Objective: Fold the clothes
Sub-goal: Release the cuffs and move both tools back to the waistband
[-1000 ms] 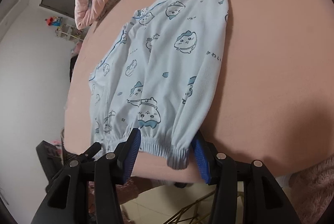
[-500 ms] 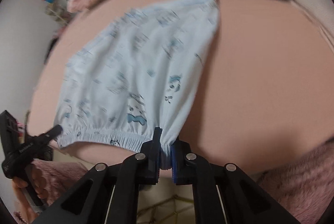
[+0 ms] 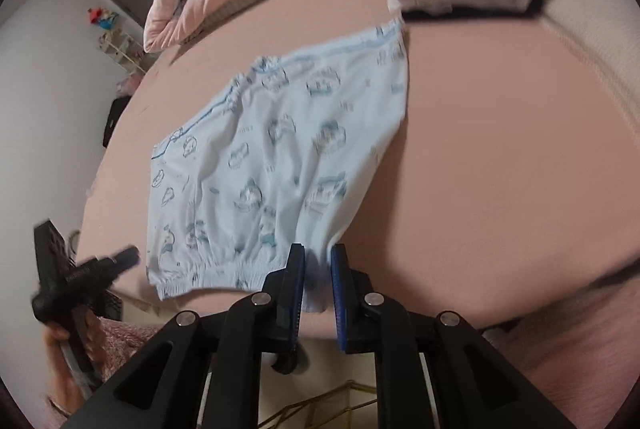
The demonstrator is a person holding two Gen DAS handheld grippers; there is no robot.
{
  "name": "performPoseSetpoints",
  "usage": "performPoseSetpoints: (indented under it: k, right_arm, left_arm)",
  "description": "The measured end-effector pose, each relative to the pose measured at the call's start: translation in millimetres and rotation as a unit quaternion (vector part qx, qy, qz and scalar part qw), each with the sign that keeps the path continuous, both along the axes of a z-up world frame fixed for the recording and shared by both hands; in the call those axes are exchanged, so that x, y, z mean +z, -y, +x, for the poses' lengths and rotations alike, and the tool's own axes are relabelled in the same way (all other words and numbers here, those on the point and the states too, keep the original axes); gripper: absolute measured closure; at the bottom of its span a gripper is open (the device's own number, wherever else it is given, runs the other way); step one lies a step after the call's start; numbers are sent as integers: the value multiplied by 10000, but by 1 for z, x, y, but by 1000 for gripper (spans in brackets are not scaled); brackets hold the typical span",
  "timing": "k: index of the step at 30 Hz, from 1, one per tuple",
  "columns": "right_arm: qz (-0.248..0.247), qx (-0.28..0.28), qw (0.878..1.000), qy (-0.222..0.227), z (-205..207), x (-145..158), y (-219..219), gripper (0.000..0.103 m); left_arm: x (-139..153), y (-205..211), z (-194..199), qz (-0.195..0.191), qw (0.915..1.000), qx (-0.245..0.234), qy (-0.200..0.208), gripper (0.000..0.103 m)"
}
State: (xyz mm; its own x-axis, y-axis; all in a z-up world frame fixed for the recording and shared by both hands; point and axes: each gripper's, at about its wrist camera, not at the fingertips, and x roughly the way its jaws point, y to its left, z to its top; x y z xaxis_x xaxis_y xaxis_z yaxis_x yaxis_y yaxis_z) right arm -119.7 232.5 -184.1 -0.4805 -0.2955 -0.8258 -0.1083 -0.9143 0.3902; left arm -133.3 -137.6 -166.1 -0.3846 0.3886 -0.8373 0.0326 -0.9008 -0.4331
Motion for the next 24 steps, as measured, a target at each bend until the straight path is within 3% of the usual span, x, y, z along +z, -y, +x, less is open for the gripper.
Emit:
performPoseSetpoints:
  k: [4,5,6,7,12,15,18,20,24]
  right_arm:
    - [393,316,9987,-110,0,31,-12,89]
    - [428,367,9983,-123,-8,37,-14,75]
    - [480,442,9979,-61,-20,38,-14,55]
    - [625,512,9967,49,-32,34,-11,51]
    - [1256,844,9881,280,-90,18,13,51]
    - [1436,991,9842,300,-123,12,22,51]
    - [1992,1025,9736,434,-149,-9,25,51]
    - [1921,778,9773,443,-154,-20,11,52]
    - [1558,134,9870,365,-157,-30,-34,51]
  left_arm:
    - [3,-9,-30,-339,9987,-373,33,69]
    - [4,-13,-36,-360,9982,-476,25,69]
    - [3,-23,-44,-367,9974,-624,-7,69]
    - [4,-32,-50,-381,9961,-792,-66,69]
    - [-1,-75,-90,-715,9872,-1377,-366,69]
    - [-14,-96,-119,-787,9830,-1633,-294,70]
    - [-23,-126,-140,-734,9746,-2102,-251,70]
    - [-18,-145,-148,-767,9702,-2261,-421,70]
    - [-14,-168,-188,-773,9726,-2118,-561,70]
